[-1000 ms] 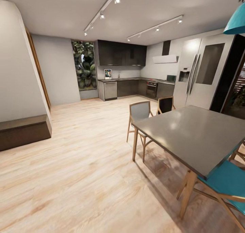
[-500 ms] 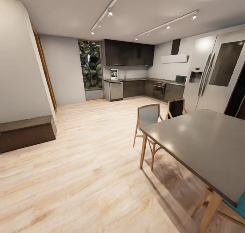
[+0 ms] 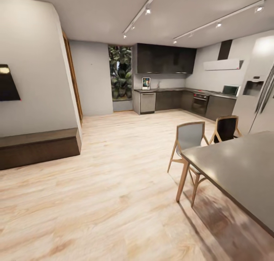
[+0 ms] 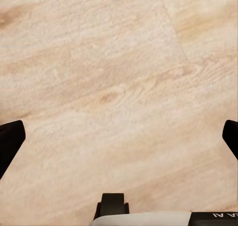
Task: Pick up the poster from the kitchen countertop and hang it on one of the wall nails in the kitchen.
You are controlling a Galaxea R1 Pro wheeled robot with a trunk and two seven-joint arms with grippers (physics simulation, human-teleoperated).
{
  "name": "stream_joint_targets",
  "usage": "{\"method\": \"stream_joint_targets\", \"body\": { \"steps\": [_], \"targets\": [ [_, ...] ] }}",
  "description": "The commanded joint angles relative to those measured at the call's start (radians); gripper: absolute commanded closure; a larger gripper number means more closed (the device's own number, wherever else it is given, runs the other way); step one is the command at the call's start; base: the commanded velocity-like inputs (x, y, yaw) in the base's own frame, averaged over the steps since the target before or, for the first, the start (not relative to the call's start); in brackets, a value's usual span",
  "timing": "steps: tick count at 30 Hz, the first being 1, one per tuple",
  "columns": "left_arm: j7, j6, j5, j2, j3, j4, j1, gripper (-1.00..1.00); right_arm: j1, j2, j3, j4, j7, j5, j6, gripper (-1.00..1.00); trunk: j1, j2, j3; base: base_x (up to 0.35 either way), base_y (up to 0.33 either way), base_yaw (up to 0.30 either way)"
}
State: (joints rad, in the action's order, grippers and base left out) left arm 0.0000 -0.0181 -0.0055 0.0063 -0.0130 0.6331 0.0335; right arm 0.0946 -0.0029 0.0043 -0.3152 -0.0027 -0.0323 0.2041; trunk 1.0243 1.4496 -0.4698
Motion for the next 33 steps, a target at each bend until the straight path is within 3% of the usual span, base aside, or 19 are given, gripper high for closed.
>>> {"method": "stream_joint_targets", "body": {
  "steps": [1,9,33],
  "targets": [
    [0.0,-0.002,-0.001,0.0,-0.001,0.001,0.0,-1.0,0.001,0.0,0.0,0.001,0.0,-0.003,0.002,-1.0,0.001,0.0,-0.001,0.339,0.125,0.282],
    [0.0,-0.002,-0.001,0.0,-0.001,0.0,0.0,-1.0,0.001,-0.001,0.001,0.001,0.003,-0.008,0.002,-1.0,0.001,0.0,-0.002,0.339,0.112,0.161],
    [0.0,-0.002,-0.001,0.004,-0.001,0.0,0.0,-1.0,0.001,-0.011,0.002,0.001,0.002,-0.012,0.005,-1.0,0.001,0.0,-0.002,0.339,0.006,0.004]
  ]
}}
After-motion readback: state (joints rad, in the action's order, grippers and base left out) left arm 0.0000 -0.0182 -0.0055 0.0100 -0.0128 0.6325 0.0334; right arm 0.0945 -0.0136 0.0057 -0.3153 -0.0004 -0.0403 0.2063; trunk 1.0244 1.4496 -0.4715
